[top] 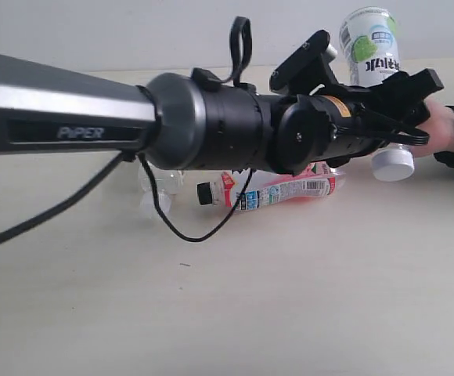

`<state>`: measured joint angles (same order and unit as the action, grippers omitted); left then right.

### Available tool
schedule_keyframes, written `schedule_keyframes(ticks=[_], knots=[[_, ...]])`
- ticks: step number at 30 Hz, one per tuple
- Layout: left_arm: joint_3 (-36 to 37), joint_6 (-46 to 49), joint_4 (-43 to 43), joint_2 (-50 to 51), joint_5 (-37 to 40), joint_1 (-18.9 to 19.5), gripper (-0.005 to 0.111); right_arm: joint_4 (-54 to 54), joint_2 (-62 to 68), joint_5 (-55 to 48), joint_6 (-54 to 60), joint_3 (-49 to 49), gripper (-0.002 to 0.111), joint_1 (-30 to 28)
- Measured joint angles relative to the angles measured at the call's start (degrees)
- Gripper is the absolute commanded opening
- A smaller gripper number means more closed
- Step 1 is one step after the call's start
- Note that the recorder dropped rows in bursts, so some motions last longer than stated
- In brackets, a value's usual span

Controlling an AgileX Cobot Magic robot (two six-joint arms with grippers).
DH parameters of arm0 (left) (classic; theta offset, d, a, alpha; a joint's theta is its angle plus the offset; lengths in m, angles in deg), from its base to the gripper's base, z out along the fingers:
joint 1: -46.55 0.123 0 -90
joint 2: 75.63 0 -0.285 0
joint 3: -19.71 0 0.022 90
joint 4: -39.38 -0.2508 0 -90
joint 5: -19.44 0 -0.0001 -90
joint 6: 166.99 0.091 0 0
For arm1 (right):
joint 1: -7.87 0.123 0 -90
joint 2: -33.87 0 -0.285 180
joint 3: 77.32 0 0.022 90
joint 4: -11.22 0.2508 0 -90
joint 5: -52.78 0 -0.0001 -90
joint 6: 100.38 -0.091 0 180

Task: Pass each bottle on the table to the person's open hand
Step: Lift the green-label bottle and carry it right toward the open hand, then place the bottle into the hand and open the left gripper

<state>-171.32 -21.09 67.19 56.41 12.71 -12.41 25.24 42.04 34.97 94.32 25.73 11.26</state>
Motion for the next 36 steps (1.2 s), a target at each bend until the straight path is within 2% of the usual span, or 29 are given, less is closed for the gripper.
schedule_keyframes(ticks=[10, 19, 32, 36], knots=[[-9.24, -0.43, 0.12, 8.14, -0.63, -0.69, 0.000, 0.00, 0.00, 0.00, 0.00, 0.00, 0.000, 0.00], [-9.85, -0.77, 4.11, 10.86, -0.72, -0.32, 0.000, 0.00, 0.00, 0.00, 0.00, 0.00, 0.000, 0.00], [-10.12, -0.77, 4.47, 12.02, 1.50, 0.53, 0.001, 0.00, 0.00, 0.00, 0.00, 0.00, 0.000, 0.00], [-10.21, -0.77, 4.47, 12.02, 1.73, 0.65, 0.015, 0.00, 0.00, 0.00, 0.00, 0.00, 0.000, 0.00]])
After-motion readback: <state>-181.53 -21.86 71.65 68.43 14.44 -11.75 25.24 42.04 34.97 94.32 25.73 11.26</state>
